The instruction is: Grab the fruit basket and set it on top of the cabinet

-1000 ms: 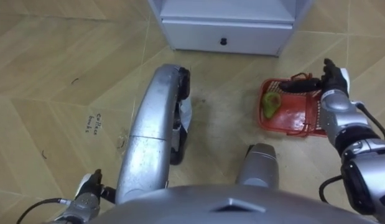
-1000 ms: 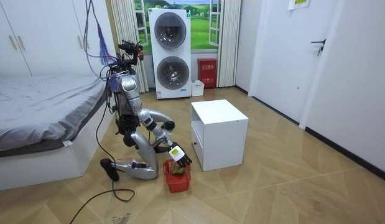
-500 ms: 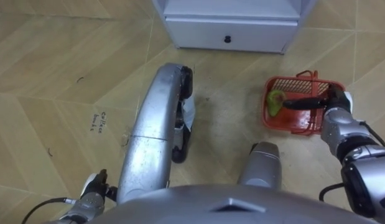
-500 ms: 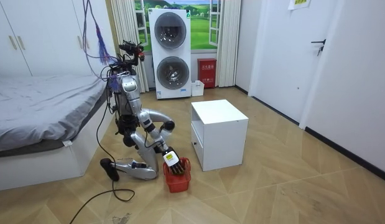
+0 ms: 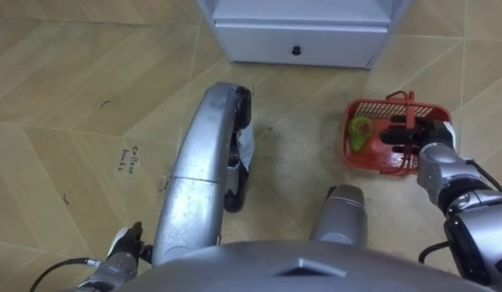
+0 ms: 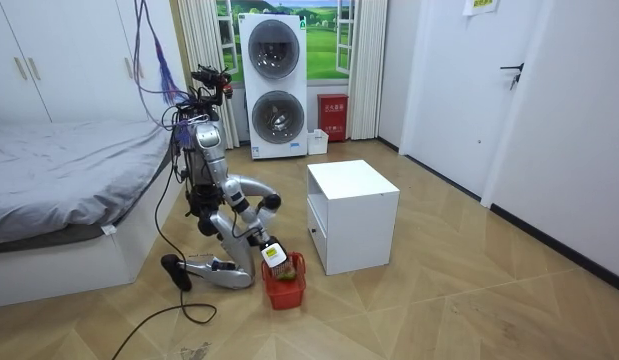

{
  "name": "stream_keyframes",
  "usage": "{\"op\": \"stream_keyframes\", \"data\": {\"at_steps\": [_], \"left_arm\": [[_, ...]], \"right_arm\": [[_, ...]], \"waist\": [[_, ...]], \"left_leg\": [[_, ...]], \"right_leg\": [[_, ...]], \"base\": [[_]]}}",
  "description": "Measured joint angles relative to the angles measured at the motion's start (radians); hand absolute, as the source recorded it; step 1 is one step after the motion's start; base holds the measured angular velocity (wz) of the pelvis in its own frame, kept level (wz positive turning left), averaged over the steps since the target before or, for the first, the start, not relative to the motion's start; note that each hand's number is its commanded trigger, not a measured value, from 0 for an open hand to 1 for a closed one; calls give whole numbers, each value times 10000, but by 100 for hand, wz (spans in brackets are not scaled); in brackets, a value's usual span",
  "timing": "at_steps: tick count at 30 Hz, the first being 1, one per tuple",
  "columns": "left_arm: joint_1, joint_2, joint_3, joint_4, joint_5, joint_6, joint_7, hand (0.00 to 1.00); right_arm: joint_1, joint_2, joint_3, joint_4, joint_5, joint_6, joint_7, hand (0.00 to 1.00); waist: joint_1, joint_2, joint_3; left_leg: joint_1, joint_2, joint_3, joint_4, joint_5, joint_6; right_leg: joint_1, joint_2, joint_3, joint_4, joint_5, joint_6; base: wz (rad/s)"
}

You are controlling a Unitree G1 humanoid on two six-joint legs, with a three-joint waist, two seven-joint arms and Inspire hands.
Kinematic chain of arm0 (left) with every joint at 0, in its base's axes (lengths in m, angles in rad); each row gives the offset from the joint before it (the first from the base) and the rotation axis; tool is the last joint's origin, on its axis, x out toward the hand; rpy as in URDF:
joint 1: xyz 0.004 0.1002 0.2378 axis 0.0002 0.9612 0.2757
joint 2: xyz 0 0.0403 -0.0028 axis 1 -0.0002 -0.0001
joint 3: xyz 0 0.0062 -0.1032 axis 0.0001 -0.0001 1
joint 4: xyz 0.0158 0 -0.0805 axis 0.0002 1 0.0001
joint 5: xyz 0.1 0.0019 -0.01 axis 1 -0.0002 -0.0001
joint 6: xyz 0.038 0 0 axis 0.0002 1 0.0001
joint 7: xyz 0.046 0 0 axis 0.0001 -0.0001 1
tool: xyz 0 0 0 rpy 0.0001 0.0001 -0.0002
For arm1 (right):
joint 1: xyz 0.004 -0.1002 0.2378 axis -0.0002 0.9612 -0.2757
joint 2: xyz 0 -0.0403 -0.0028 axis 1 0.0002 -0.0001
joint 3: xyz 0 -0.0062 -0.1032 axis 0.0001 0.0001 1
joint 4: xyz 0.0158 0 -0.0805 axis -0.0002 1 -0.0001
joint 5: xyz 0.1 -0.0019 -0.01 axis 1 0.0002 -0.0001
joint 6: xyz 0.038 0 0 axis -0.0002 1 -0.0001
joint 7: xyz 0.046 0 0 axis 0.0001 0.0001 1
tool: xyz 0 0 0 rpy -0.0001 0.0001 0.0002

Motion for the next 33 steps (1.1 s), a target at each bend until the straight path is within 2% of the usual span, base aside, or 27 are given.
{"op": "stream_keyframes", "data": {"at_steps": [15, 18, 24, 27, 31, 33], "left_arm": [[23, -15, 3, 6, -8, -45, -90, 0], [-23, -65, 1, 9, -9, -57, -90, 0], [-149, -91, 29, 39, -4, -45, -88, 0], [-183, -95, 141, 61, -4, -48, -87, 0], [-429, -95, 185, 76, 33, -54, -93, 0], [-594, -95, 260, 59, 98, -46, -166, 0]], "right_arm": [[0, 28, 18, 202, 61, 29, 184, 100], [-1, 29, 19, 207, 27, 138, 261, 100], [13, 53, 19, 207, 2, 215, 428, 100], [12, 91, 21, 207, -163, 213, 512, 100], [13, 87, 20, 202, -375, 213, 585, 100], [9, 94, 22, 181, -465, 215, 601, 100]], "waist": [[43, 23, -3], [50, 22, -3], [34, -53, 40], [37, -61, 44], [13, -193, 95], [38, -285, 79]], "left_leg": [[-28, -38, -113, 81, 14, -28], [-28, -77, -112, 94, 14, -28], [-45, -118, -149, 102, 14, -28], [-31, -180, -323, 225, 16, -31], [5, -209, -389, 287, 16, -31], [6, -217, -391, 288, 13, -28]], "right_leg": [[126, 60, -158, -12, 0, -1], [179, 38, -168, -10, 0, -1], [149, 57, -134, -11, 0, -1], [208, 179, -104, -16, -1, -2], [279, 233, -71, -17, 0, -2], [287, 223, -71, -22, -1, -2]], "base": [[1], [2], [-1], [-11], [-5], [0]]}}
